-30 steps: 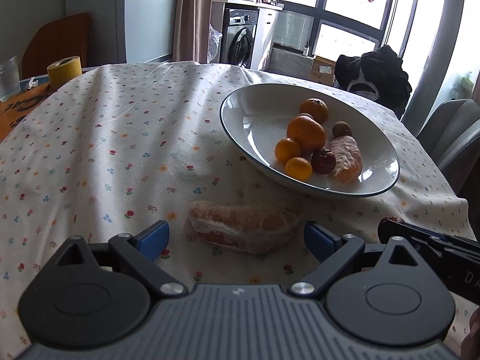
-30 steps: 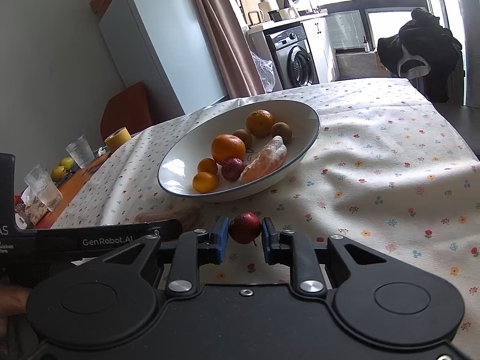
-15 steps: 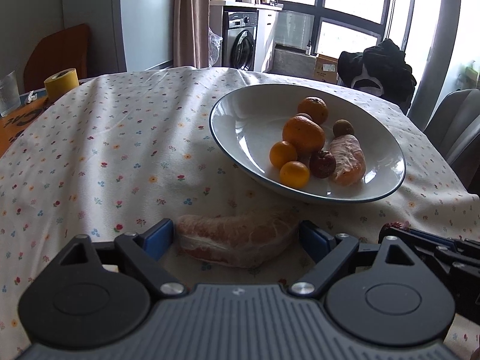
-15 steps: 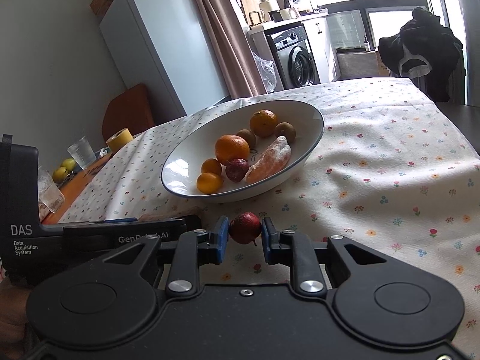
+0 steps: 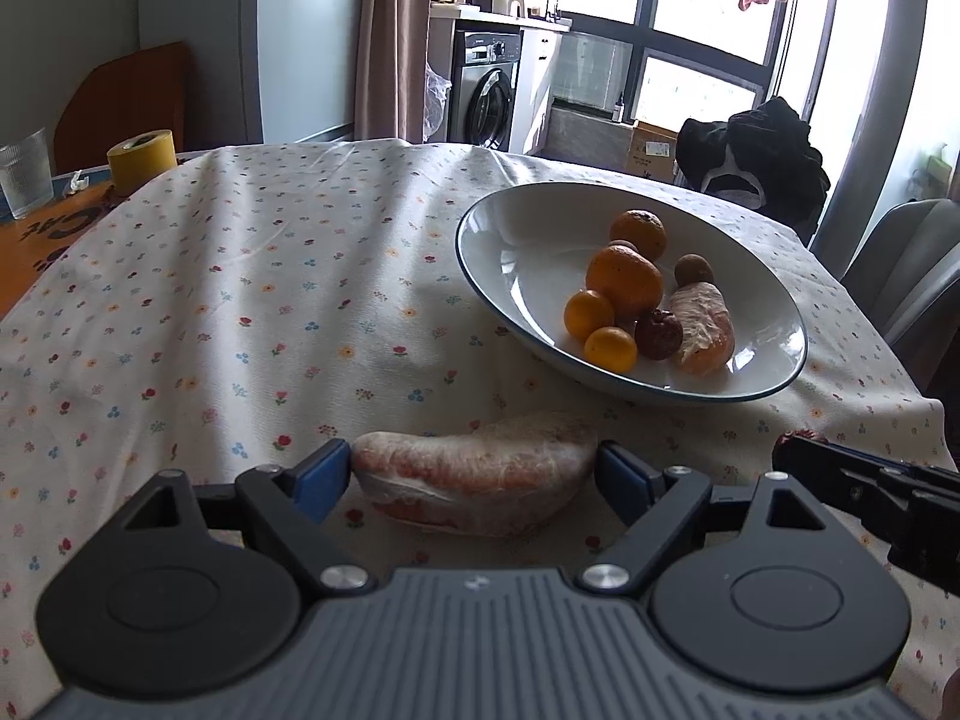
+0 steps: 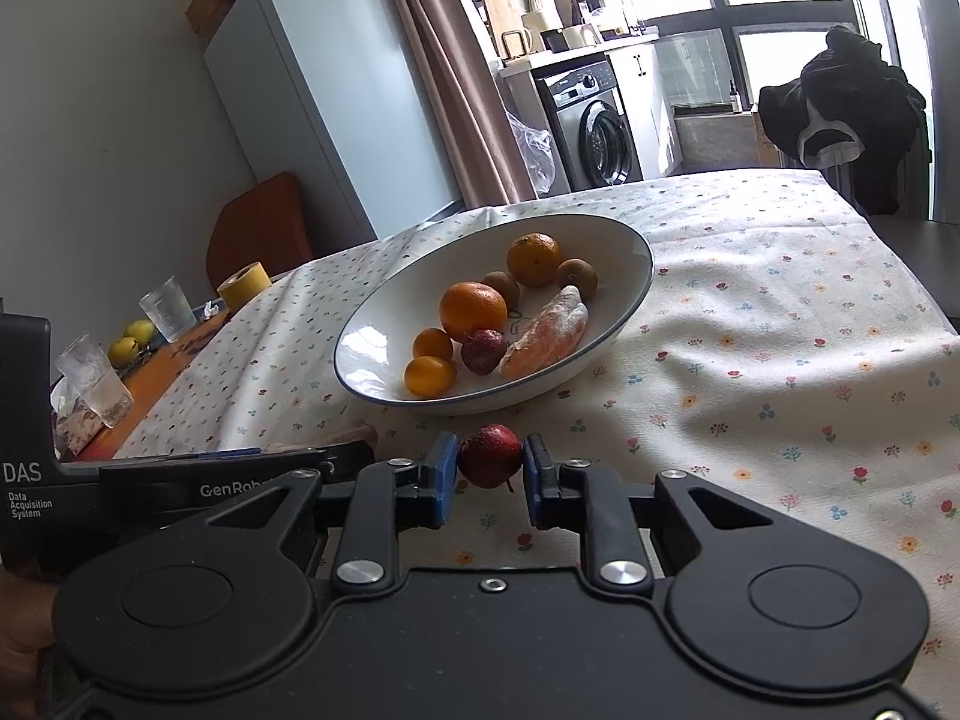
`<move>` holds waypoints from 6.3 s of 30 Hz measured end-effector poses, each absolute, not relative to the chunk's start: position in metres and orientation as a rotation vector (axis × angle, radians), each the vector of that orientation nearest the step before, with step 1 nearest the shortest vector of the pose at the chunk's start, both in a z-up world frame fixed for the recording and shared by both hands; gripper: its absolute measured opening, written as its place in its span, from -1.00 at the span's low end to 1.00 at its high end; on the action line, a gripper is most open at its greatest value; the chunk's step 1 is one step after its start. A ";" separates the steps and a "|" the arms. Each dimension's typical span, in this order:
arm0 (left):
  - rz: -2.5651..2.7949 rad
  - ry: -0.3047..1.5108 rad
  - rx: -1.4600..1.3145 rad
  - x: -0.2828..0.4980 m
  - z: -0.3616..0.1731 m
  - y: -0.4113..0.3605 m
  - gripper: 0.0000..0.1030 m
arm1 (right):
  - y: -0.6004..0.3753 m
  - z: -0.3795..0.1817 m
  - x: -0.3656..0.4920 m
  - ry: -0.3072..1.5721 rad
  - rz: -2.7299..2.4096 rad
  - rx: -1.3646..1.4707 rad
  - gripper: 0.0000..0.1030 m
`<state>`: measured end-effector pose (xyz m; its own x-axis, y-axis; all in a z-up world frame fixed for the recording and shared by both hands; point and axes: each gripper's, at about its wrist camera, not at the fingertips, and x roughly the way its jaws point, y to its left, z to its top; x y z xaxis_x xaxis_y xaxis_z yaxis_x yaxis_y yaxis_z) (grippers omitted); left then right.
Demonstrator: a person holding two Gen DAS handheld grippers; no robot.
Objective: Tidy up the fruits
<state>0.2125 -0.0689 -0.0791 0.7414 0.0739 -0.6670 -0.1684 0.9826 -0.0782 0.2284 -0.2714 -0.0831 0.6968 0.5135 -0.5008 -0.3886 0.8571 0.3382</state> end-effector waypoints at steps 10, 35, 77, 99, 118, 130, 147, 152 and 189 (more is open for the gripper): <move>0.139 0.678 -0.165 0.198 -0.064 -0.054 0.68 | -0.262 -0.071 0.223 0.598 0.520 0.193 -0.57; 0.147 0.585 -0.200 0.193 -0.034 -0.021 0.68 | -0.237 -0.046 0.240 0.555 0.516 0.131 -0.57; 0.125 0.623 -0.045 0.283 -0.032 -0.046 0.68 | -0.265 -0.055 0.275 0.520 0.479 0.222 0.20; 0.095 0.643 -0.029 0.315 -0.035 -0.061 0.70 | -0.282 -0.074 0.287 0.532 0.496 0.319 0.21; 0.081 0.583 -0.102 0.256 -0.006 -0.032 0.75 | -0.272 -0.051 0.258 0.513 0.469 0.282 0.28; 0.081 0.569 -0.151 0.221 0.006 -0.018 0.78 | -0.270 -0.036 0.237 0.500 0.459 0.252 0.42; 0.065 0.538 -0.193 0.172 0.018 -0.002 0.99 | -0.261 -0.010 0.205 0.466 0.463 0.204 0.86; 0.058 0.533 -0.191 0.159 0.022 0.000 1.00 | -0.260 -0.005 0.197 0.467 0.466 0.192 0.94; 0.051 0.546 -0.144 0.059 0.021 0.008 1.00 | -0.270 0.017 0.120 0.517 0.548 0.113 1.00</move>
<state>0.0591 0.0077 0.0215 0.8536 0.0102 -0.5209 -0.0867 0.9887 -0.1227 0.1202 -0.2696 0.0175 0.7301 0.5242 -0.4385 -0.4684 0.8510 0.2375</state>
